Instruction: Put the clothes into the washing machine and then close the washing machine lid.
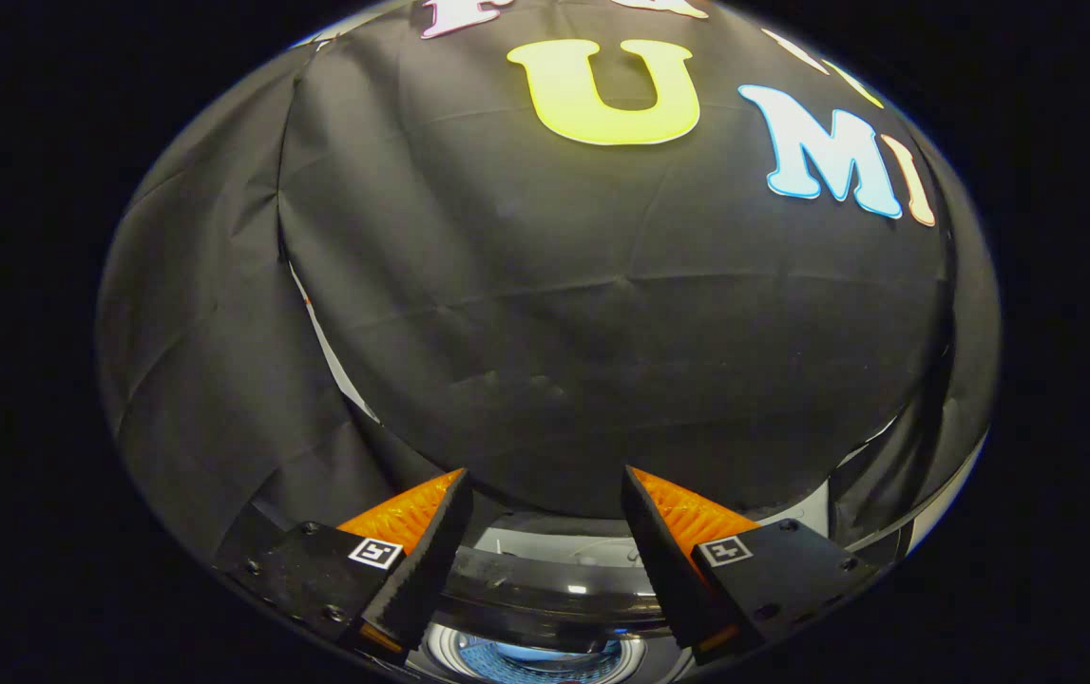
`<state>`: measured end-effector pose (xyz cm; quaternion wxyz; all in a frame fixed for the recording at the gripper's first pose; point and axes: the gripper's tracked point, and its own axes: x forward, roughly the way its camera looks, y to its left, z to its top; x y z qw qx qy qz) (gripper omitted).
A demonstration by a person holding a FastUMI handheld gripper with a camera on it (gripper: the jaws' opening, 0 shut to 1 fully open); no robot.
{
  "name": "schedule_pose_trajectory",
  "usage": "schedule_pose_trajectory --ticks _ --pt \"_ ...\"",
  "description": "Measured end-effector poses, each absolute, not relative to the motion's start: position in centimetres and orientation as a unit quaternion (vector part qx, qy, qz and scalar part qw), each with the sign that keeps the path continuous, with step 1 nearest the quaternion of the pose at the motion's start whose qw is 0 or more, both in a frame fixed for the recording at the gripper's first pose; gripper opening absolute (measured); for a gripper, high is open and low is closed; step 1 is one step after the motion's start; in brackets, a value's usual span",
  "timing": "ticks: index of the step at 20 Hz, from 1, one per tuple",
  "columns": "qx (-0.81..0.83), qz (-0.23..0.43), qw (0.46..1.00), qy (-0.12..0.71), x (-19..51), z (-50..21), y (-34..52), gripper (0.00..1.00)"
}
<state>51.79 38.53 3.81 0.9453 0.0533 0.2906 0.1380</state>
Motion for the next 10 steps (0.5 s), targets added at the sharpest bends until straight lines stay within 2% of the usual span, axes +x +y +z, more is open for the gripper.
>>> schedule_pose_trajectory --ticks 10 --pt "0.034 0.16 0.931 0.325 51.3 1.7 40.3 0.97"
